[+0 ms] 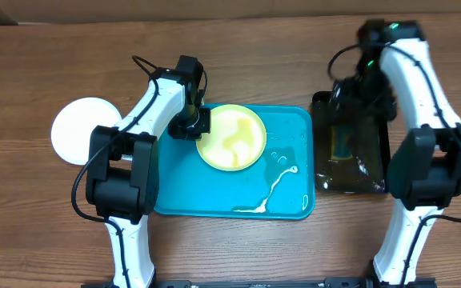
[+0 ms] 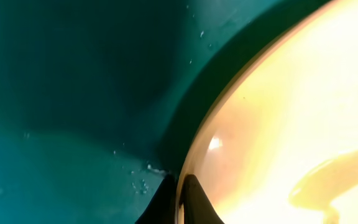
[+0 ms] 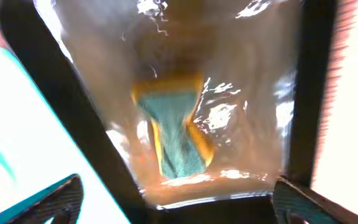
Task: Clean dirty plates on tray and stack at the side
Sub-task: 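Return the sponge to the black tray and raise the right arm, then lift the yellow plate with the left gripper and carry it right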
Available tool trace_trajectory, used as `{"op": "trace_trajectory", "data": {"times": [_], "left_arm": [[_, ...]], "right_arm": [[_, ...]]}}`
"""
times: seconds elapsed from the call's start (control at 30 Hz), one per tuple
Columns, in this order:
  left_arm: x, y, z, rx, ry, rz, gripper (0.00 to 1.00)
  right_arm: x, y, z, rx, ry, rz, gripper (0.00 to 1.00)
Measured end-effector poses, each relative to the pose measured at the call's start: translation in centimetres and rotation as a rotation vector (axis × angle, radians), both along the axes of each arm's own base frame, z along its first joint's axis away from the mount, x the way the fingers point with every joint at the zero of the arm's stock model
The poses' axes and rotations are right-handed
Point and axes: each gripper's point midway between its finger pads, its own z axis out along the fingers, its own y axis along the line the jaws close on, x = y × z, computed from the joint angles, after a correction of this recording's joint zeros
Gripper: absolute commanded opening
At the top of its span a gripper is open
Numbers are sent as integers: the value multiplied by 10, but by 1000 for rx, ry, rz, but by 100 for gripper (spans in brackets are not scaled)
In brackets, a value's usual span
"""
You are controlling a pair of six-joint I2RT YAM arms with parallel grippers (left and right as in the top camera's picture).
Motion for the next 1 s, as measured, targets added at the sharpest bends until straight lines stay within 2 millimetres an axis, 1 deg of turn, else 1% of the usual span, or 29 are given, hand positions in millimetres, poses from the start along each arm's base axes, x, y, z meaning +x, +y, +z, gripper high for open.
{"op": "trace_trajectory", "data": {"times": [0.07,0.13,0.23,0.27,0.3,0.37,0.43,0.57,0.67,0.7,0.8,0.9,1.0], "left_arm": [[-3,1,2,8,19,0,4],[-5,3,4,19,28,1,4],[-2,10,11,62,21,9,4],[1,13,13,78,12,13,4],[3,15,16,93,2,18,4],[4,20,24,117,-18,29,4],[6,23,37,129,-49,37,4],[8,26,79,135,-150,44,4],[7,21,109,127,-226,36,4],[7,19,115,123,-241,32,4],[3,10,126,118,-267,10,4],[-3,4,125,139,-253,-8,4],[-4,1,126,180,-268,-19,4]], "right_arm": [[14,-19,18,-1,-67,-58,100],[18,-43,28,-6,-96,-130,100],[14,-80,30,-16,-101,-227,100],[13,-86,30,-19,-101,-241,100],[11,-99,30,-25,-106,-276,100],[14,-113,31,-30,-129,-310,100],[19,-120,30,-34,-155,-326,100],[31,-132,32,-42,-214,-346,100],[41,-135,33,-47,-259,-347,100],[44,-136,34,-48,-270,-346,100],[49,-137,35,-51,-294,-346,100],[51,-138,35,-51,-299,-347,100],[51,-138,35,-52,-300,-347,100]]}}
